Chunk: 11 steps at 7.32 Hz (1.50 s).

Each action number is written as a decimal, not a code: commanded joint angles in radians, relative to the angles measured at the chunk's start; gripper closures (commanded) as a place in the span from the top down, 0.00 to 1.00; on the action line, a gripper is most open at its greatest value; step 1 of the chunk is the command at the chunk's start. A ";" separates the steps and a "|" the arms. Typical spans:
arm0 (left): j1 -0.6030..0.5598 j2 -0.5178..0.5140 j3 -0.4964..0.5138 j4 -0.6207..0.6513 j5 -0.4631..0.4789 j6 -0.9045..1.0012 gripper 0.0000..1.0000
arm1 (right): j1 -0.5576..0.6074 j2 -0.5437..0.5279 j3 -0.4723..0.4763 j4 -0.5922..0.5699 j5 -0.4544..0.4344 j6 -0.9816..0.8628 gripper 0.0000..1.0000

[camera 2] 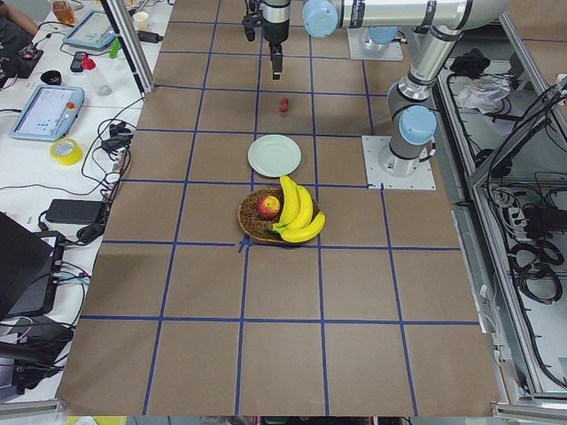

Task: Collect all strawberries into plate
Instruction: 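Grasp the lone strawberry with the right gripper and lift it, then carry the strawberry with the right gripper and set it beside the others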

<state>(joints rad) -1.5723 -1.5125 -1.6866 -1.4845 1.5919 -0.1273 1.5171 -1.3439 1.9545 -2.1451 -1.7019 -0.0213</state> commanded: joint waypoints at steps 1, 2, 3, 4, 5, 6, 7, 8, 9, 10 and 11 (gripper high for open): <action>0.000 0.000 0.001 0.000 0.000 0.000 1.00 | 0.180 0.017 -0.127 0.100 0.089 0.151 0.09; 0.000 -0.002 -0.001 0.000 -0.001 0.000 1.00 | 0.236 0.040 -0.129 0.087 0.100 0.253 0.09; -0.002 -0.002 0.001 0.000 0.000 0.000 1.00 | 0.289 0.076 -0.129 0.020 0.100 0.330 0.09; -0.002 -0.002 0.002 0.000 0.000 0.000 1.00 | 0.343 0.109 -0.131 -0.027 0.102 0.427 0.09; -0.002 -0.002 -0.001 0.000 -0.001 0.000 1.00 | 0.413 0.142 -0.135 -0.071 0.102 0.525 0.09; -0.002 -0.002 0.001 0.000 -0.001 0.000 1.00 | 0.475 0.188 -0.176 -0.078 0.102 0.610 0.09; -0.002 -0.002 0.001 0.000 0.000 0.000 1.00 | 0.507 0.250 -0.253 -0.099 0.126 0.656 0.09; -0.002 -0.002 0.001 0.000 0.000 0.000 1.00 | 0.524 0.312 -0.332 -0.102 0.161 0.699 0.09; -0.002 -0.002 -0.001 0.000 0.000 0.000 1.00 | 0.535 0.348 -0.373 -0.102 0.162 0.702 0.10; -0.002 -0.002 -0.001 0.000 0.000 0.000 1.00 | 0.549 0.350 -0.373 -0.101 0.163 0.712 0.12; -0.002 -0.002 0.001 0.000 0.000 0.000 1.00 | 0.563 0.353 -0.370 -0.102 0.169 0.762 0.18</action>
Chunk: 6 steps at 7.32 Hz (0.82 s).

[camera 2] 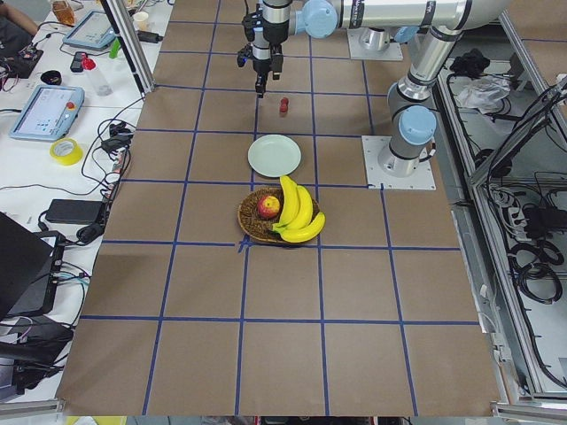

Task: Collect all strawberries into plate
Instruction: 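Carry the strawberry with the right gripper and set it beside the others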

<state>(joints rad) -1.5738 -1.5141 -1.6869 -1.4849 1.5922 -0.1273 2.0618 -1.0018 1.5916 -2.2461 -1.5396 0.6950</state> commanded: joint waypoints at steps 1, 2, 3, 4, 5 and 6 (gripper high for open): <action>0.000 0.000 0.001 0.000 0.000 0.000 1.00 | 0.020 0.015 0.005 -0.003 0.009 0.050 0.39; 0.000 0.000 0.001 0.000 0.002 0.000 1.00 | 0.018 0.017 0.020 -0.004 0.012 0.064 0.61; 0.000 0.000 0.003 0.000 0.002 0.000 1.00 | 0.020 0.012 0.022 -0.004 0.018 0.086 0.73; 0.000 0.000 0.001 0.000 0.002 0.000 1.00 | 0.023 0.011 0.028 -0.001 0.042 0.090 0.84; 0.000 0.002 0.001 -0.002 0.002 0.000 1.00 | 0.023 0.006 0.028 0.003 0.042 0.104 0.95; 0.000 0.002 0.001 -0.002 0.002 0.000 1.00 | 0.021 -0.020 0.031 0.014 0.039 0.095 0.99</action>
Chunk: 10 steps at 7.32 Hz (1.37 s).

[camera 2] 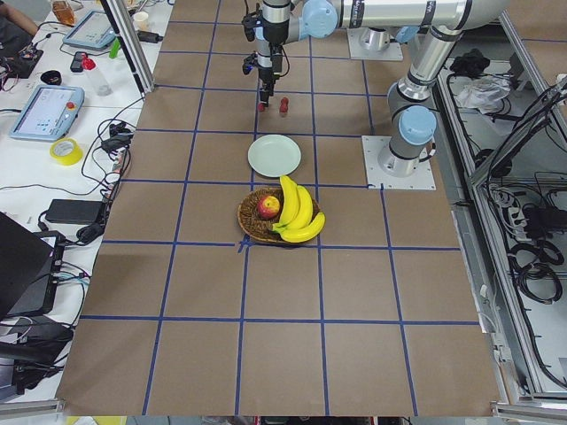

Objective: Collect all strawberries into plate

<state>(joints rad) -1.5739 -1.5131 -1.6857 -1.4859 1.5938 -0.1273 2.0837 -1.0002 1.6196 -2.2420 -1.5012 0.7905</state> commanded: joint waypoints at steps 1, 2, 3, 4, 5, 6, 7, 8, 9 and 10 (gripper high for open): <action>0.000 0.001 0.001 -0.001 0.000 0.001 1.00 | -0.026 -0.094 0.009 0.110 -0.001 -0.055 1.00; 0.000 0.001 0.000 0.001 0.000 0.000 1.00 | -0.086 -0.182 0.011 0.262 -0.007 -0.176 1.00; 0.000 -0.001 0.003 0.002 -0.002 0.000 1.00 | -0.172 -0.255 0.011 0.389 -0.014 -0.270 1.00; 0.000 0.001 0.001 -0.001 -0.003 0.001 1.00 | -0.271 -0.311 0.011 0.479 -0.019 -0.410 1.00; 0.002 -0.001 -0.002 0.001 0.000 0.011 1.00 | -0.383 -0.358 0.011 0.557 -0.030 -0.574 1.00; 0.003 -0.005 0.006 0.004 -0.018 0.015 1.00 | -0.483 -0.394 0.002 0.600 -0.040 -0.659 1.00; 0.017 -0.022 0.001 0.013 -0.018 0.012 1.00 | -0.538 -0.438 -0.012 0.601 -0.042 -0.736 1.00; 0.017 -0.047 -0.009 0.048 -0.026 0.003 1.00 | -0.548 -0.478 -0.053 0.595 -0.040 -0.776 1.00; 0.015 -0.096 -0.035 0.167 -0.073 -0.008 1.00 | -0.542 -0.498 -0.102 0.587 -0.025 -0.780 1.00; 0.015 -0.140 -0.090 0.264 -0.081 -0.073 1.00 | -0.515 -0.536 -0.119 0.579 -0.021 -0.780 1.00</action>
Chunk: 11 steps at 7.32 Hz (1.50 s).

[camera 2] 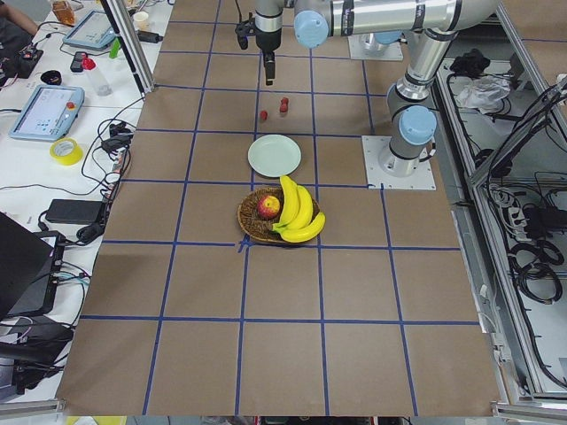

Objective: Collect all strawberries into plate

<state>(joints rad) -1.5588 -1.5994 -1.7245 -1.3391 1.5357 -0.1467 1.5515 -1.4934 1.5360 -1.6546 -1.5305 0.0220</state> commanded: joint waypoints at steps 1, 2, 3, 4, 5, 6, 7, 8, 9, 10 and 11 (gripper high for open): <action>-0.001 -0.095 -0.096 0.235 -0.034 -0.083 1.00 | 0.054 -0.060 -0.037 -0.011 0.009 -0.007 1.00; -0.004 -0.155 -0.121 0.321 -0.041 -0.129 1.00 | 0.064 -0.071 -0.028 -0.017 0.007 -0.016 1.00; -0.007 -0.200 -0.124 0.378 -0.043 -0.181 1.00 | 0.059 -0.076 -0.024 -0.081 -0.005 -0.036 1.00; -0.020 -0.242 -0.124 0.417 -0.058 -0.218 1.00 | 0.062 -0.073 -0.022 -0.094 -0.004 -0.043 1.00; -0.048 -0.279 -0.125 0.463 -0.063 -0.247 1.00 | 0.064 -0.062 -0.014 -0.079 -0.010 -0.050 1.00; -0.069 -0.312 -0.127 0.492 -0.052 -0.255 1.00 | 0.064 -0.070 -0.011 -0.077 -0.008 -0.048 1.00; -0.075 -0.339 -0.133 0.520 -0.052 -0.255 1.00 | 0.064 -0.068 -0.011 -0.079 -0.004 -0.045 1.00; -0.082 -0.367 -0.150 0.564 -0.052 -0.255 1.00 | 0.062 -0.068 -0.011 -0.079 -0.002 -0.045 1.00; -0.092 -0.390 -0.167 0.615 -0.054 -0.255 1.00 | 0.062 -0.070 -0.013 -0.079 -0.004 -0.045 1.00; -0.102 -0.405 -0.170 0.615 -0.055 -0.255 1.00 | 0.062 -0.070 -0.011 -0.080 -0.007 -0.045 1.00; -0.119 -0.410 -0.187 0.615 -0.054 -0.254 1.00 | 0.062 -0.068 -0.011 -0.079 -0.008 -0.045 1.00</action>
<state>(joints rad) -1.6601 -1.9963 -1.8946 -0.7327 1.4814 -0.4015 1.6139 -1.5625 1.5243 -1.7340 -1.5362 -0.0230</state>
